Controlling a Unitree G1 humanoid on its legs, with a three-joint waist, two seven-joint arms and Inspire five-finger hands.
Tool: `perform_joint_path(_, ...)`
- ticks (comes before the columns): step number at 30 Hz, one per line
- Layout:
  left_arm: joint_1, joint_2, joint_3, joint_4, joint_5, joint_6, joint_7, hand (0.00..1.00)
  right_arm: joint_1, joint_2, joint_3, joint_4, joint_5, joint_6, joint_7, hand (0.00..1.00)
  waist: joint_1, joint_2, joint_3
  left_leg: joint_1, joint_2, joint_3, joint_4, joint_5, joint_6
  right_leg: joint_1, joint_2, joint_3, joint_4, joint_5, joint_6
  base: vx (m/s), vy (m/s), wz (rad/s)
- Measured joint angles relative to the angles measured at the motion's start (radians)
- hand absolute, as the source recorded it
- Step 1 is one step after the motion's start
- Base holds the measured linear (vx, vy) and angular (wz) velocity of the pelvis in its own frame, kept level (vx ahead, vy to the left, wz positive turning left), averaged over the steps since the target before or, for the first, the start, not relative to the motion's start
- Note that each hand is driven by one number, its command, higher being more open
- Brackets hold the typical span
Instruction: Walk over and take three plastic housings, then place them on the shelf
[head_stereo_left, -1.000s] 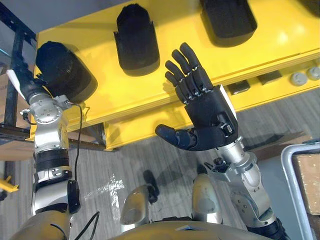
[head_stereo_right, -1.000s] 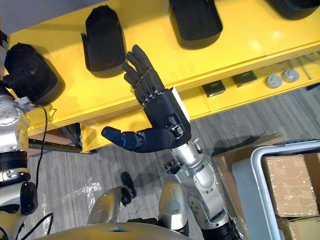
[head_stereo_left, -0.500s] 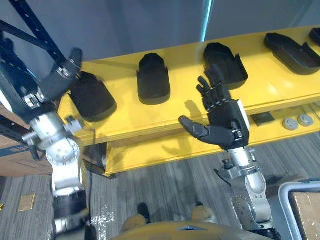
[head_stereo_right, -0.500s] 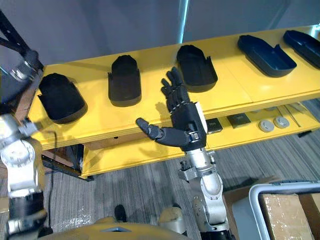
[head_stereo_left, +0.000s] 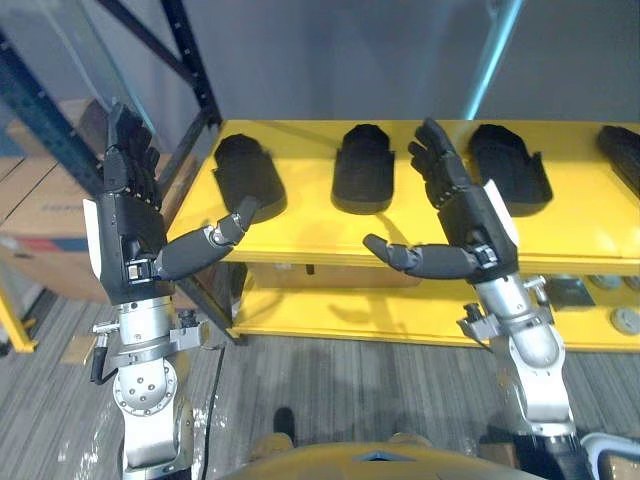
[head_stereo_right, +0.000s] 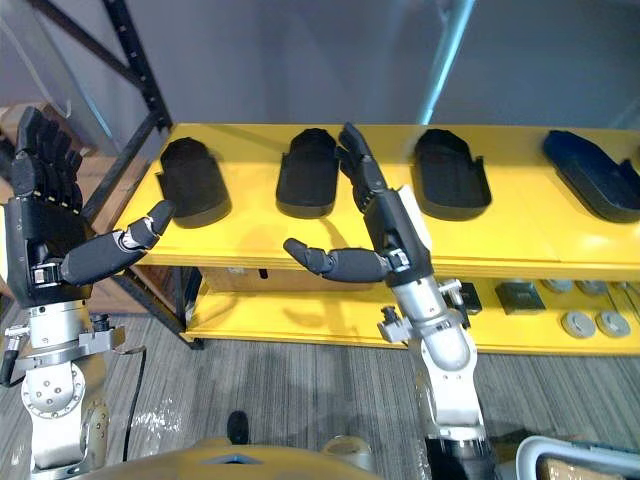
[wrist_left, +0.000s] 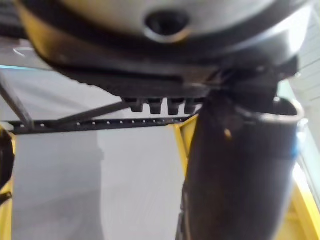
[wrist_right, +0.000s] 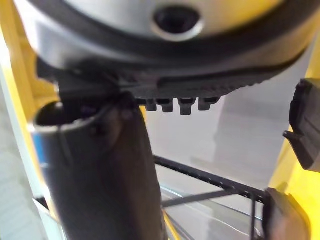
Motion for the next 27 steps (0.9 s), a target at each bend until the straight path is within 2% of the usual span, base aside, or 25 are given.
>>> perform_joint_path(1, 0.013, 0.001, 0.001, 0.003, 0.001, 0.000, -0.003, 1.00, -0.048, -0.022, 0.019, 0.062, -0.061, 0.017, -0.023, 1.00, 0.021, -0.008, -0.002, -0.016, 0.000, -0.023, 0.000, 0.009, -0.001, 0.000, 0.005, -0.022, -0.001, 0.006, -0.002, -0.04, -0.033, 0.46)
perform_joint_path(4, 0.034, 0.002, 0.013, 0.005, -0.001, 0.001, -0.024, 1.00, -0.128, -0.060, 0.051, 0.175, -0.127, 0.043, -0.055, 1.00, 0.053, -0.017, -0.002, -0.042, -0.002, -0.058, 0.000, 0.025, 0.000, 0.000, 0.009, -0.057, -0.002, 0.009, -0.005, -0.04, -0.028, 0.43)
perform_joint_path(9, 0.074, 0.014, 0.047, 0.048, -0.011, 0.012, -0.076, 1.00, -0.303, -0.123, 0.083, 0.333, -0.246, 0.064, -0.126, 1.00, 0.102, -0.017, 0.028, -0.088, -0.002, -0.110, 0.004, 0.048, -0.008, -0.021, 0.015, -0.100, 0.028, 0.007, -0.009, -0.07, -0.017, 0.32)
perform_joint_path(11, 0.078, 0.026, 0.050, 0.063, -0.037, 0.012, -0.080, 1.00, -0.416, -0.172, 0.092, 0.400, -0.281, 0.064, -0.163, 1.00, 0.107, -0.008, 0.067, -0.126, 0.004, -0.138, 0.005, 0.064, -0.005, -0.057, 0.020, -0.118, 0.056, -0.003, -0.022, -0.16, -0.027, 0.29)
perform_joint_path(15, 0.072, 0.029, 0.049, 0.074, -0.063, 0.012, -0.079, 1.00, -0.626, -0.236, 0.103, 0.543, -0.314, 0.069, -0.245, 1.00, 0.141, 0.015, 0.163, -0.182, 0.013, -0.155, 0.018, 0.070, -0.006, -0.124, 0.024, -0.125, 0.113, -0.015, -0.030, -0.15, -0.029, 0.15)
perform_joint_path(18, 0.060, 0.029, 0.048, 0.074, -0.080, 0.012, -0.078, 1.00, -0.732, -0.273, 0.132, 0.627, -0.323, 0.065, -0.307, 1.00, 0.164, 0.046, 0.204, -0.221, 0.014, -0.170, 0.031, 0.070, -0.007, -0.164, 0.023, -0.134, 0.143, -0.019, -0.036, -0.12, -0.033, 0.14)
perform_joint_path(21, 0.040, 0.028, 0.038, 0.074, -0.119, 0.012, -0.077, 1.00, -0.791, -0.279, 0.137, 0.641, -0.361, 0.035, -0.362, 1.00, 0.183, 0.067, 0.241, -0.236, 0.014, -0.173, 0.031, 0.068, -0.009, -0.186, 0.021, -0.134, 0.159, -0.021, -0.039, -0.07, -0.037, 0.03)
perform_joint_path(27, 0.026, 0.029, 0.010, 0.075, -0.127, 0.012, -0.074, 1.00, -0.892, -0.308, 0.220, 0.643, -0.441, 0.011, -0.361, 1.00, 0.185, 0.063, 0.288, -0.253, 0.009, -0.175, 0.050, 0.098, -0.012, -0.213, 0.008, -0.121, 0.199, -0.039, -0.040, 0.01, -0.030, -0.03)
